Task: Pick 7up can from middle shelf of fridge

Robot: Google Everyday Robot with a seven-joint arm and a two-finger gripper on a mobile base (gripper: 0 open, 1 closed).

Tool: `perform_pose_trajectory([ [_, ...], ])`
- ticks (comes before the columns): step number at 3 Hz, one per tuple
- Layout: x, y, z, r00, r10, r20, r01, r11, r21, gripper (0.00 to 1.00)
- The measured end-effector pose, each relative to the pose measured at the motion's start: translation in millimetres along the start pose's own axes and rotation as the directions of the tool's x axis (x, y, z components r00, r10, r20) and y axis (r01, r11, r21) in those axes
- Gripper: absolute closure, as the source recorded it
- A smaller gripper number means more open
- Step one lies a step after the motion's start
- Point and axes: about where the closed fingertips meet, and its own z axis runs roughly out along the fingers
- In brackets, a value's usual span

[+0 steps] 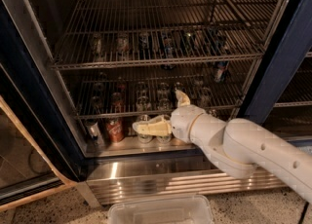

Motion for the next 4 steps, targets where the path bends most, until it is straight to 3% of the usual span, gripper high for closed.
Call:
perform_pose_trajectory([
  [1, -1, 9, 20, 0.998, 0.038, 0.041, -0.038, 0.9993, 0.002, 0.00],
  [2, -1, 9, 20, 0.998, 0.040, 0.041, -0.040, 0.9992, 0.002, 0.00],
  [3, -6, 5, 37, 0.996, 0.029, 0.090, -0.032, 0.9991, 0.029, 0.00],
  [4, -32, 9, 62, 0.978, -0.065, 0.197, 0.047, 0.9940, 0.099, 0.00],
])
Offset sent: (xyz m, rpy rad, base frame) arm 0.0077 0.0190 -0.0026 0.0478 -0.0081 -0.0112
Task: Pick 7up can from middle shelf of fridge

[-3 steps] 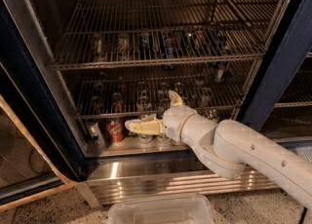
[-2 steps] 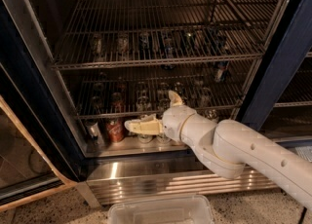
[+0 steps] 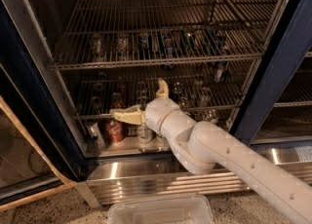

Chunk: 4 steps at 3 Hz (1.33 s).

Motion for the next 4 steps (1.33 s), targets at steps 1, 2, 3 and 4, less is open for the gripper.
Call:
perform_pose_trajectory([
  [1, 0, -15, 30, 0.997, -0.031, 0.065, 0.024, 0.9946, 0.101, 0.00],
  [2, 7, -33, 57, 0.996, -0.051, 0.077, 0.038, 0.9863, 0.161, 0.00],
  [3, 7, -33, 57, 0.996, -0.051, 0.077, 0.038, 0.9863, 0.161, 0.00],
  [4, 1, -38, 72, 0.994, -0.055, 0.095, 0.041, 0.9877, 0.151, 0.00],
])
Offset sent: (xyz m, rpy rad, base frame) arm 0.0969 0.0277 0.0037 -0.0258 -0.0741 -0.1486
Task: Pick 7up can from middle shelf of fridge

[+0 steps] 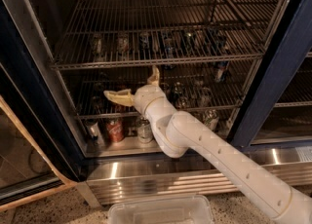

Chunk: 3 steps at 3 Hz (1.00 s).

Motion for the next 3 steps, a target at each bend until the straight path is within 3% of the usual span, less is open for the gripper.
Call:
perform_pose_trajectory([
  [2, -11, -7, 45, 1.000, -0.008, 0.013, 0.008, 0.9989, -0.047, 0.00],
  [3, -11, -6, 71, 1.000, -0.013, -0.011, 0.012, 0.9962, -0.086, 0.00],
])
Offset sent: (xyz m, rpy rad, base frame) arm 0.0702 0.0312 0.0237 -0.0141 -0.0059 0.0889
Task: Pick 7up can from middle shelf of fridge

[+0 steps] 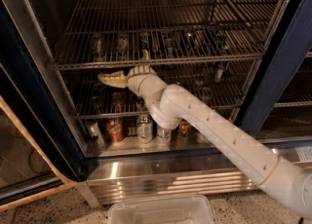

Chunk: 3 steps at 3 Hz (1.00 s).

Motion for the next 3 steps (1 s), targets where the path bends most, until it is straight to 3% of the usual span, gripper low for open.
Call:
perform_pose_trajectory([
  [1, 17, 2, 37, 0.998, 0.026, -0.059, -0.027, 0.9996, -0.008, 0.00],
  [3, 28, -8, 57, 0.995, 0.061, -0.074, -0.060, 0.9981, 0.011, 0.00],
])
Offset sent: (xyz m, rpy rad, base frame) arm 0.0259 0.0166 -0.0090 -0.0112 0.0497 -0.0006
